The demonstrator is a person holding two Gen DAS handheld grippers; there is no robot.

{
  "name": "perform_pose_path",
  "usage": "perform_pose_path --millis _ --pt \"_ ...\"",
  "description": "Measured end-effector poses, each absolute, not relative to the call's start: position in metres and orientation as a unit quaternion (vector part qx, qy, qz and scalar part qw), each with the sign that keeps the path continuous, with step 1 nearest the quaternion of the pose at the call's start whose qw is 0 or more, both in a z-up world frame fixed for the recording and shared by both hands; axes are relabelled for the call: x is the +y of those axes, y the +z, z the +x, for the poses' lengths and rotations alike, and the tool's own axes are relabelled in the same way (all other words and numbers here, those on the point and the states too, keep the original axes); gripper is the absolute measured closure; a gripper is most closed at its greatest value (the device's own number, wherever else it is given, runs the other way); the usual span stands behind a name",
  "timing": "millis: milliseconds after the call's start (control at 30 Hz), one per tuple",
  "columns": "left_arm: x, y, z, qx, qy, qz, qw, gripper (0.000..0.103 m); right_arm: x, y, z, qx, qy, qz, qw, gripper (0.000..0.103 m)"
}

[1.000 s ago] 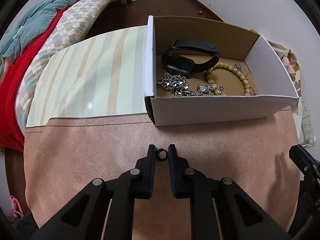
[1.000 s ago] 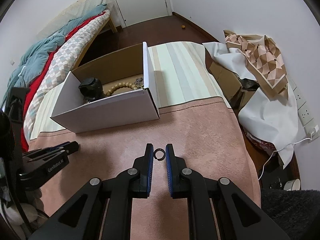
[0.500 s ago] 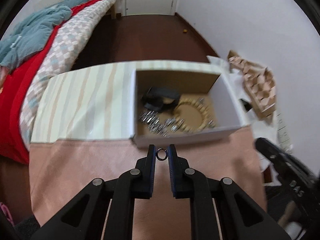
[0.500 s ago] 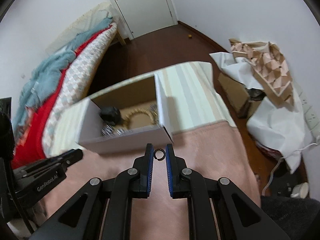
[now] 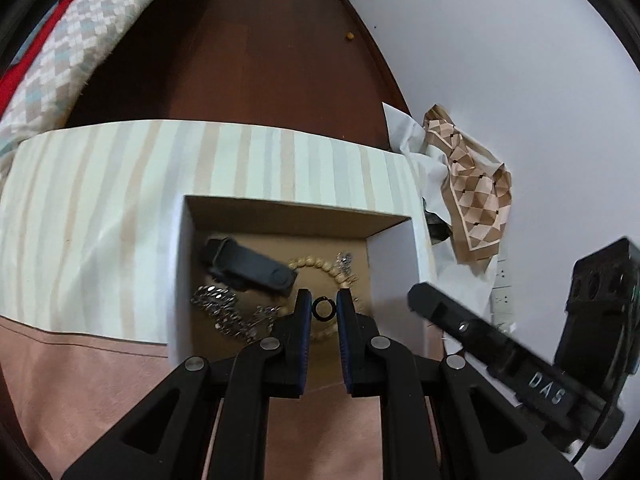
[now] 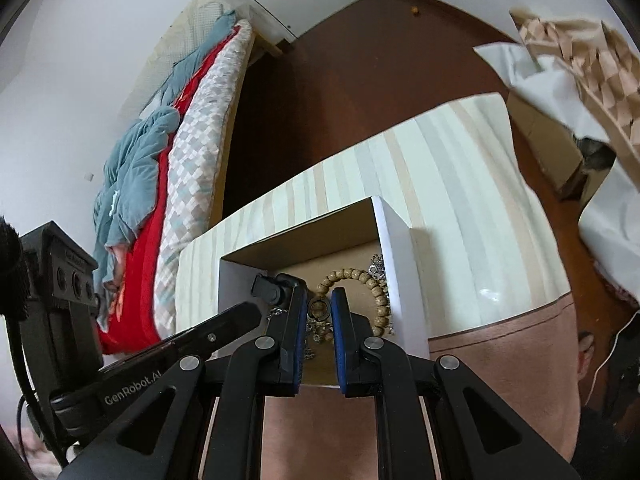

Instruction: Organize jewelry

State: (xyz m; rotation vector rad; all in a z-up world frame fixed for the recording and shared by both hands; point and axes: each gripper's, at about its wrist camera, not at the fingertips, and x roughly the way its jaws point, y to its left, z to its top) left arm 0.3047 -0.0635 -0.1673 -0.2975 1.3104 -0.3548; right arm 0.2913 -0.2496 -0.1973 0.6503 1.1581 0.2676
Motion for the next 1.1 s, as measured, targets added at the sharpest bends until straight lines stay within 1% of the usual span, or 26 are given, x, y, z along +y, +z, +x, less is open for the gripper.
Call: perform_pose_path --millis 167,200,233,267,300,333,367,433,500,533,567,600,633,700,733,800,867,967,1100 --pt "-0.067 -0.161 0.313 0.605 -0.164 -0.138 0.767 0.091 -0.253 -0.200 0.293 0.541 0.123 0.316 0.770 0.088" --pt "-0.066 -0.160 0.314 0.603 -0.162 -0.139 0.768 0.089 -0.253 -0.200 0.292 0.542 0.123 0.315 0.770 0.082" --pt "-0.065 -0.158 0.314 0.601 -0.160 -0.137 0.771 0.085 -0.253 -0.199 0.292 0.542 0.119 0.313 0.771 0.077" --pt "-0.063 -0.156 0.313 0.599 -0.154 -0.132 0.775 0.077 -0.254 -0.198 0.291 0.540 0.113 0.308 0.775 0.073" --pt "-0.061 -0.154 0.312 0.595 -0.148 -0.127 0.780 0.071 -0.253 -0.196 0.290 0.539 0.112 0.301 0.778 0.069" --pt "-0.059 -0.153 0.311 0.591 -0.145 -0.126 0.783 0.058 -0.253 -0.195 0.290 0.540 0.109 0.299 0.779 0.067" --pt "-0.056 -0.151 0.310 0.589 -0.138 -0.121 0.787 0.049 -0.253 -0.193 0.288 0.539 0.103 0.292 0.783 0.066" --pt "-0.051 -0.147 0.306 0.579 -0.121 -0.108 0.799 0.047 -0.254 -0.188 0.283 0.537 0.096 0.278 0.791 0.066" --pt "-0.044 -0.142 0.298 0.568 -0.099 -0.087 0.813 0.040 -0.252 -0.183 0.279 0.537 0.081 0.250 0.802 0.065" --pt "-0.041 -0.140 0.295 0.563 -0.091 -0.079 0.818 0.033 -0.250 -0.179 0.275 0.535 0.072 0.232 0.809 0.064" --pt "-0.038 -0.138 0.289 0.554 -0.078 -0.068 0.826 0.030 -0.248 -0.174 0.271 0.534 0.057 0.208 0.818 0.056" --pt "-0.036 -0.138 0.285 0.549 -0.068 -0.057 0.831 0.029 -0.245 -0.169 0.268 0.532 0.042 0.181 0.826 0.047" --pt "-0.034 -0.136 0.279 0.542 -0.054 -0.041 0.837 0.029 -0.243 -0.166 0.265 0.530 0.033 0.163 0.832 0.044" --pt "-0.030 -0.136 0.270 0.535 -0.034 -0.016 0.844 0.015 -0.238 -0.158 0.259 0.527 0.010 0.119 0.842 0.027" --pt "-0.029 -0.136 0.264 0.531 -0.023 -0.002 0.847 0.007 -0.235 -0.155 0.256 0.525 0.000 0.101 0.845 0.022" --pt "-0.025 -0.136 0.255 0.525 -0.005 0.020 0.851 0.006 -0.232 -0.151 0.249 0.523 -0.020 0.073 0.849 0.008" --pt "-0.022 -0.135 0.245 0.521 0.006 0.036 0.853 0.005 -0.229 -0.148 0.243 0.520 -0.029 0.057 0.852 0.000" --pt "-0.019 -0.132 0.230 0.514 0.009 0.043 0.857 0.004 -0.223 -0.140 0.230 0.514 -0.038 0.031 0.856 0.000" --pt "-0.015 -0.120 0.213 0.508 0.011 0.039 0.860 0.004 -0.217 -0.127 0.214 0.508 -0.040 0.024 0.860 0.000"
